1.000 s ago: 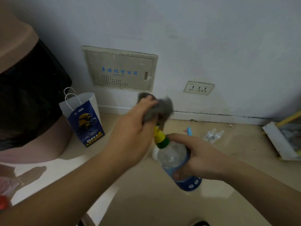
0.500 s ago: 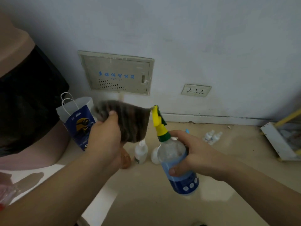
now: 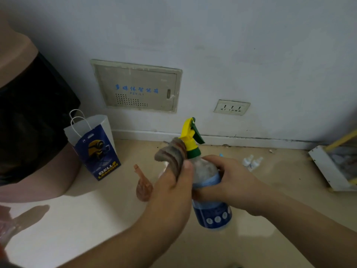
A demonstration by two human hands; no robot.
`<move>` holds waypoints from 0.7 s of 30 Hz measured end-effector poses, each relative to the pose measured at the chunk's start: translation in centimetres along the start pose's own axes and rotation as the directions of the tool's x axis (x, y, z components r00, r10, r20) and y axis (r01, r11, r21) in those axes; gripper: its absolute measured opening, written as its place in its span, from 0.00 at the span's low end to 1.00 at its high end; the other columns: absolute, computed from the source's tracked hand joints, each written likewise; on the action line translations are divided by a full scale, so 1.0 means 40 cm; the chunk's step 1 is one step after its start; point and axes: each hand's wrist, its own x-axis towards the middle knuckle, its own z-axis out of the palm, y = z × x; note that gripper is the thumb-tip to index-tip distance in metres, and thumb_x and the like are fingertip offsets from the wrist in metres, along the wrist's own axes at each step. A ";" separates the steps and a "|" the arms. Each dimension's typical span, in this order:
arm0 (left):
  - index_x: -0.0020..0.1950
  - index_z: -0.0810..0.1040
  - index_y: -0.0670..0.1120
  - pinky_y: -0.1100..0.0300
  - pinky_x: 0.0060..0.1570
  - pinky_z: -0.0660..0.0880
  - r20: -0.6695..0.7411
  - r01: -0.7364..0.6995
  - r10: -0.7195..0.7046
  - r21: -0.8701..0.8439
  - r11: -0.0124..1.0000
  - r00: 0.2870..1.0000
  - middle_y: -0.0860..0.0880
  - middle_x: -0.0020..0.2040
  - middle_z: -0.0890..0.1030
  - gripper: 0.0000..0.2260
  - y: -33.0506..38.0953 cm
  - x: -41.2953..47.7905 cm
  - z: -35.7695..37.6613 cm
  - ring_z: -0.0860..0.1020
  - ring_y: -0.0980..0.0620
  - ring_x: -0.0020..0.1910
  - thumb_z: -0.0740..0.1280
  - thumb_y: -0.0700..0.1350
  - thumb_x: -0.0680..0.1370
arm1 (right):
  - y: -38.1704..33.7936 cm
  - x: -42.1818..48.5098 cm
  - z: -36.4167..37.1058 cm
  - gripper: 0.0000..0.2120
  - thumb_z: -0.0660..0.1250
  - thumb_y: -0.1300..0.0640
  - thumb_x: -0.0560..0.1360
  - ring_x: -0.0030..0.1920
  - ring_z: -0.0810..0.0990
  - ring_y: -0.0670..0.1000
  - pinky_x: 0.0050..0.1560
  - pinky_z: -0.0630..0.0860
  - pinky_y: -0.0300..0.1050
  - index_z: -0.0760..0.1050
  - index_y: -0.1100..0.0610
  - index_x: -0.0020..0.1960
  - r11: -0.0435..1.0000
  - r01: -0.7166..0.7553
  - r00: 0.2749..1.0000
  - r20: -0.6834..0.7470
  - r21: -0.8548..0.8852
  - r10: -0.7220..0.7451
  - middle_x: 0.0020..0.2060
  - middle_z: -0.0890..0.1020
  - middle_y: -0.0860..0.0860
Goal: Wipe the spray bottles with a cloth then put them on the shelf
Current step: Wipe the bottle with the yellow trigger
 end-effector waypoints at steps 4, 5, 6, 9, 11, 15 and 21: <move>0.71 0.71 0.64 0.87 0.61 0.48 0.176 -0.304 0.248 0.498 0.812 0.953 0.74 0.65 0.74 0.16 -0.013 -0.056 0.005 0.64 0.82 0.63 0.60 0.52 0.84 | 0.013 0.009 0.000 0.22 0.82 0.50 0.66 0.51 0.86 0.46 0.57 0.84 0.51 0.80 0.47 0.58 0.991 -0.037 0.997 -0.067 -0.127 0.028 0.50 0.87 0.47; 0.77 0.67 0.62 0.84 0.66 0.41 0.222 -0.369 0.296 0.594 0.715 0.929 0.69 0.72 0.71 0.19 -0.015 -0.050 0.000 0.62 0.76 0.70 0.58 0.53 0.85 | 0.013 0.015 0.002 0.21 0.81 0.50 0.68 0.52 0.84 0.44 0.59 0.82 0.50 0.80 0.48 0.59 0.977 -0.007 0.997 -0.074 -0.213 -0.009 0.51 0.86 0.46; 0.80 0.64 0.59 0.77 0.72 0.40 0.268 -0.439 0.356 0.667 0.603 0.895 0.63 0.77 0.67 0.22 -0.021 -0.037 -0.007 0.59 0.68 0.76 0.57 0.54 0.85 | 0.005 0.019 0.002 0.21 0.80 0.52 0.70 0.55 0.83 0.44 0.62 0.80 0.49 0.80 0.49 0.61 0.965 0.021 0.997 -0.063 -0.260 -0.039 0.54 0.85 0.46; 0.82 0.62 0.52 0.56 0.80 0.50 0.460 -0.607 0.435 0.733 0.306 0.774 0.56 0.81 0.62 0.24 -0.022 0.001 -0.024 0.49 0.58 0.82 0.56 0.52 0.84 | -0.018 0.032 0.006 0.27 0.74 0.49 0.76 0.67 0.76 0.46 0.73 0.70 0.42 0.73 0.54 0.73 0.848 0.156 0.988 0.081 -0.506 -0.133 0.68 0.79 0.49; 0.82 0.62 0.51 0.53 0.81 0.49 0.527 -0.640 0.406 0.736 0.221 0.747 0.55 0.81 0.64 0.25 -0.019 0.024 -0.028 0.49 0.56 0.83 0.56 0.50 0.83 | -0.013 0.039 0.018 0.38 0.63 0.37 0.75 0.75 0.67 0.45 0.81 0.59 0.43 0.62 0.55 0.80 0.637 0.289 0.945 0.108 -0.714 -0.308 0.76 0.71 0.49; 0.80 0.65 0.49 0.52 0.81 0.45 0.495 -0.576 0.371 0.803 0.149 0.786 0.53 0.78 0.70 0.25 0.010 0.043 -0.013 0.55 0.54 0.82 0.52 0.54 0.84 | 0.016 0.039 0.041 0.39 0.59 0.29 0.66 0.70 0.73 0.47 0.76 0.69 0.55 0.64 0.40 0.75 0.732 0.144 0.988 0.055 -0.665 -0.145 0.71 0.74 0.44; 0.79 0.66 0.53 0.56 0.80 0.54 0.425 -0.572 0.415 0.743 0.348 0.805 0.56 0.77 0.70 0.24 0.007 0.031 0.023 0.60 0.59 0.79 0.50 0.55 0.84 | 0.005 0.023 0.014 0.23 0.69 0.43 0.73 0.61 0.79 0.50 0.65 0.78 0.52 0.73 0.44 0.67 0.852 0.010 0.994 -0.089 -0.523 -0.067 0.61 0.80 0.47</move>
